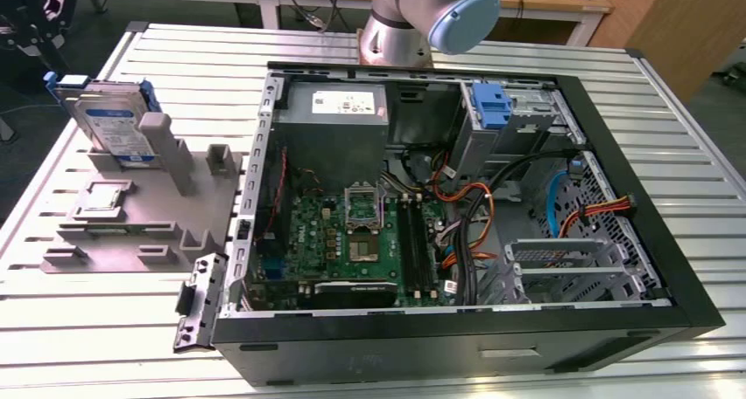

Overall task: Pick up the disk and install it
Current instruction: 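Pick up the disk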

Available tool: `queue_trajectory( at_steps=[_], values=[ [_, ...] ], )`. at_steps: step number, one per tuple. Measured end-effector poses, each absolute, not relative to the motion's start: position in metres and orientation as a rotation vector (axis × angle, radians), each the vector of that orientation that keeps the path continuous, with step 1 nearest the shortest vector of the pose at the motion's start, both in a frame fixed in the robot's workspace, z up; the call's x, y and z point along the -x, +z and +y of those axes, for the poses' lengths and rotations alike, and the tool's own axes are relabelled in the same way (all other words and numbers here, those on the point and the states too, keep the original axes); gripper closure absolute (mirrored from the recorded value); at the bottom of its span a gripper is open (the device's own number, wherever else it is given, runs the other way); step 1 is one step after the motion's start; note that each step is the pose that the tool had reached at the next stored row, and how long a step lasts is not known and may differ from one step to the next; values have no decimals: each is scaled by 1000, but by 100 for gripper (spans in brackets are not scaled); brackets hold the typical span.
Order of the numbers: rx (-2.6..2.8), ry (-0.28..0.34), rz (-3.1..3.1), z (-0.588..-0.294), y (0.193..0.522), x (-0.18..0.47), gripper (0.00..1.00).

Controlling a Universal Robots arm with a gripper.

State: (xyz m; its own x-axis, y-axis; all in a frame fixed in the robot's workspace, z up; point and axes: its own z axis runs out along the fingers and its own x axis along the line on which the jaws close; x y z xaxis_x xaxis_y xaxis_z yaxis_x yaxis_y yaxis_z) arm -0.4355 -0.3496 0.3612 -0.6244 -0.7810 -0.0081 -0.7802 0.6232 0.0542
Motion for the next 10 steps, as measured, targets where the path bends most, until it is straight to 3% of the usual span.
queue_trajectory(
  at_steps=[10],
  values=[
    [-1392,-81,-2796,-350,361,436,90]
  ],
)
